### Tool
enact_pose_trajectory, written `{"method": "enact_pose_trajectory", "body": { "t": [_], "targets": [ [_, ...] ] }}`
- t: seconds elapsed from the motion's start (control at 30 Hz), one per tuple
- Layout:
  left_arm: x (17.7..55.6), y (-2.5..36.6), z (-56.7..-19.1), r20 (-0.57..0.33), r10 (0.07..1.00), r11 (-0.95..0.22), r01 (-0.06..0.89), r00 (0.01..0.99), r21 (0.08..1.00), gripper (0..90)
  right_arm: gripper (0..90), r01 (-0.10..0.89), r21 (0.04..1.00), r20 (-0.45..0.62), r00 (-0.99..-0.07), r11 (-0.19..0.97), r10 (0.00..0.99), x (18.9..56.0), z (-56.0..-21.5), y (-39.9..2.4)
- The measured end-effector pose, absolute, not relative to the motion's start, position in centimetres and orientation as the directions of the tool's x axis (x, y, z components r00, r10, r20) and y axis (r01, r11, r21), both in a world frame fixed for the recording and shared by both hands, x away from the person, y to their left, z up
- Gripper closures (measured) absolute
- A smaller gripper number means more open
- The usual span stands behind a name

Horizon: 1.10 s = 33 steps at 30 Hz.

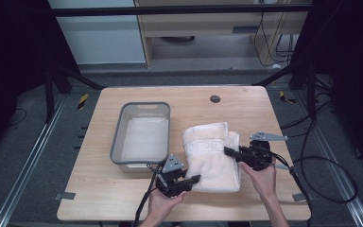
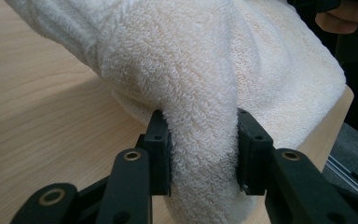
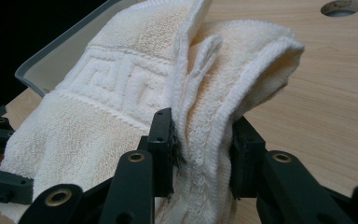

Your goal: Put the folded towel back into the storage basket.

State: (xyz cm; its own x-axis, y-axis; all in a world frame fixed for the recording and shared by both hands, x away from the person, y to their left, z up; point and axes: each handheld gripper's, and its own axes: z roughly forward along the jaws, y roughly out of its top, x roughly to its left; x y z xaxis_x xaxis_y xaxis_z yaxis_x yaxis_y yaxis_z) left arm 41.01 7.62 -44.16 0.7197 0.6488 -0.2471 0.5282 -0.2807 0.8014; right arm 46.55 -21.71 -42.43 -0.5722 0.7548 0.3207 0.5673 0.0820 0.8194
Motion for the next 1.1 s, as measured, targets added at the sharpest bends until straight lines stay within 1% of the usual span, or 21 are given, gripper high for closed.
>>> {"method": "enact_pose_trajectory", "body": {
  "t": [0.3,0.43,0.57,0.77,1.1],
  "targets": [
    [40.9,7.9,-43.4,-0.232,0.648,-0.282,0.511,0.726,0.812,62.3,66.8,0.555,0.829,0.326,-0.579,0.068,0.748,46.4,-41.8,-21.7],
    [41.0,8.2,-43.1,-0.227,0.650,-0.278,0.505,0.725,0.817,62.3,66.8,0.533,0.842,0.298,-0.589,0.084,0.751,46.5,-41.2,-21.3],
    [41.0,8.5,-42.6,-0.226,0.653,-0.265,0.498,0.723,0.826,62.3,66.8,0.528,0.846,0.311,-0.596,0.069,0.741,46.7,-40.8,-21.2],
    [41.2,8.9,-41.5,-0.209,0.656,-0.261,0.478,0.725,0.839,62.3,66.8,0.500,0.862,0.283,-0.609,0.081,0.741,46.8,-39.6,-20.7],
    [41.6,9.9,-40.3,-0.191,0.657,-0.260,0.456,0.730,0.851,62.4,66.8,0.477,0.876,0.275,-0.614,0.070,0.740,47.2,-38.3,-19.8]
  ]
}}
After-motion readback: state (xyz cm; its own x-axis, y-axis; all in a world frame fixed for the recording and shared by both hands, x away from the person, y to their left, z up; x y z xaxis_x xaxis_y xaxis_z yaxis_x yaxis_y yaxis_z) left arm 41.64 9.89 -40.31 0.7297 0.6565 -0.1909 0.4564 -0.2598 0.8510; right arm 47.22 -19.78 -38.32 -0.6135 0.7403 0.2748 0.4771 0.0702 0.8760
